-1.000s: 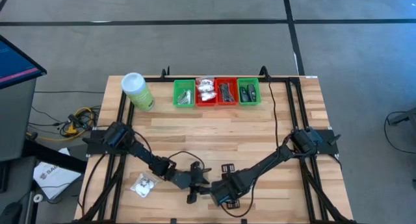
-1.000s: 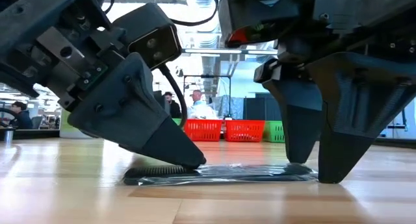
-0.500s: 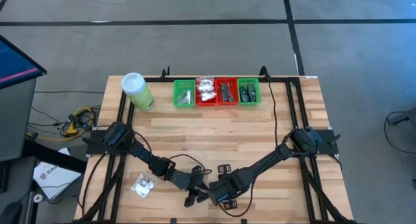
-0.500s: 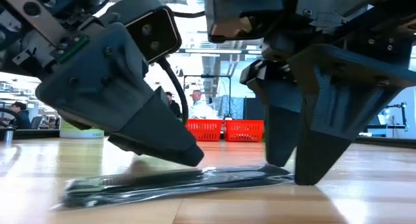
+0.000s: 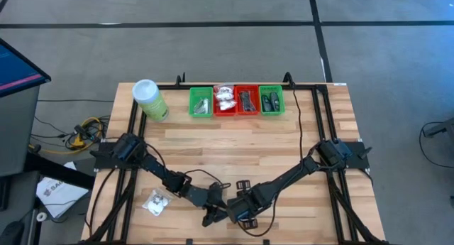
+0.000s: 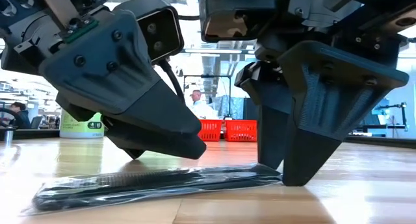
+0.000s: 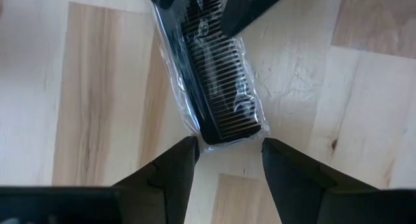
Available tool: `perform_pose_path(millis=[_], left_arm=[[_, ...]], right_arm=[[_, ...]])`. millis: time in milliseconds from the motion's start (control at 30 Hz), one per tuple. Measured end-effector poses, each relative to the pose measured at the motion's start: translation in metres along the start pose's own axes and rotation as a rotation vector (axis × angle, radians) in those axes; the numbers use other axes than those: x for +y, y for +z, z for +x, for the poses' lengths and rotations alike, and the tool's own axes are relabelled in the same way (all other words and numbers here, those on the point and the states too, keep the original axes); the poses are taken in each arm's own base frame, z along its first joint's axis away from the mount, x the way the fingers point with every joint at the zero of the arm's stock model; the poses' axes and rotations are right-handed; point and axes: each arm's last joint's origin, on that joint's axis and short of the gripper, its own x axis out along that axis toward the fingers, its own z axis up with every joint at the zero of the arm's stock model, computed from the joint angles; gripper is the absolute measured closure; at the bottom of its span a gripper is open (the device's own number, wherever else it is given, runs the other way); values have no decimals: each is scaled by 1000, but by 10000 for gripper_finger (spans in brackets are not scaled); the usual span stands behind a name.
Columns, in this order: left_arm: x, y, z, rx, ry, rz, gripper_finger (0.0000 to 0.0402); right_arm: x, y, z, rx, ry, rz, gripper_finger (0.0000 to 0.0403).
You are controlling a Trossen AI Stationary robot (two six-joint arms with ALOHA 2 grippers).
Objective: Pick & Place Travel size toiletries
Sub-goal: Put the black comb into the right red bin
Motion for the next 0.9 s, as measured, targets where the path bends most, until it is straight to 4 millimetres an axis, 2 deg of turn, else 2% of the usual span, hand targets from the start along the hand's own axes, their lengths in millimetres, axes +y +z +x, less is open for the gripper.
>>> perform_pose_path(millis=[233, 433, 667, 900], left_arm=[[4, -1, 0, 22, 40, -12, 285], [15, 3, 1, 70, 52, -116, 284], [26, 8, 1, 128, 24, -177, 259], [27, 8, 2, 125, 30, -190, 236]], right_arm=[[-1, 0, 0, 0, -2, 18, 230], [2, -1, 0, 0, -7, 14, 233], [1, -1, 0, 3, -7, 14, 233], [1, -2, 0, 5, -6, 13, 237]])
